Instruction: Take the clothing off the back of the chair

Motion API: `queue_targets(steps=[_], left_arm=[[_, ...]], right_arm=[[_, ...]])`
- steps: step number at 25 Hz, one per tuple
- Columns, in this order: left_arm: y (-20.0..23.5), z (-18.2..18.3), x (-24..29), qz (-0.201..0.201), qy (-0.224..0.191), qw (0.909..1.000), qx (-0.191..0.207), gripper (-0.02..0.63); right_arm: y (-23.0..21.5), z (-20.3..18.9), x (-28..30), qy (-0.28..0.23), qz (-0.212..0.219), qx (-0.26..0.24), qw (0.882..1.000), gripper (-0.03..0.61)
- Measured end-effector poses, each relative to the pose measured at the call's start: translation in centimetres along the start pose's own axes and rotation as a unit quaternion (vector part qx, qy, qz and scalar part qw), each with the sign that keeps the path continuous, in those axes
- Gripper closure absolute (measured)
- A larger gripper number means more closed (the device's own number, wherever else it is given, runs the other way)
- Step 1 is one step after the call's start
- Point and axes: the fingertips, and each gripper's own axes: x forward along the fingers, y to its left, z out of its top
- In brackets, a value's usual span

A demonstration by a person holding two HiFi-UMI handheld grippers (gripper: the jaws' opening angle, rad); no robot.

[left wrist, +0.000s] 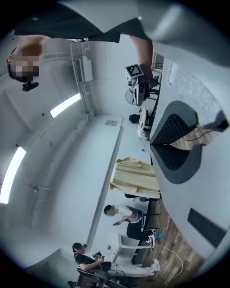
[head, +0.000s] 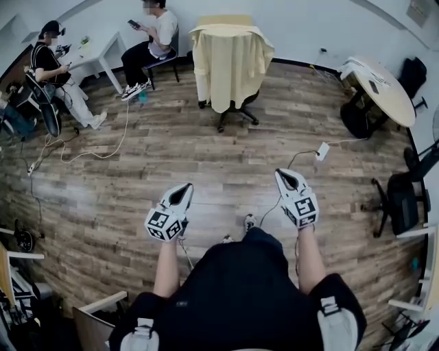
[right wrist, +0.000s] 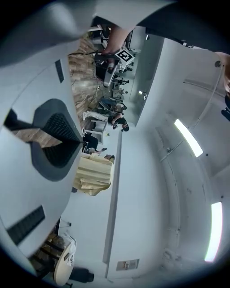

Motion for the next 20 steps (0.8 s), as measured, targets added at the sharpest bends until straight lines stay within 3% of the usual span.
queue_targets(steps=[20], left_arm=[[1.4,0.5,-0.2,0.001,0.002,1.0000,0.000,0.612]], right_arm=[[0.4,-1.7,0.7,0.023,-0.013,0.020,0.999,0.584]])
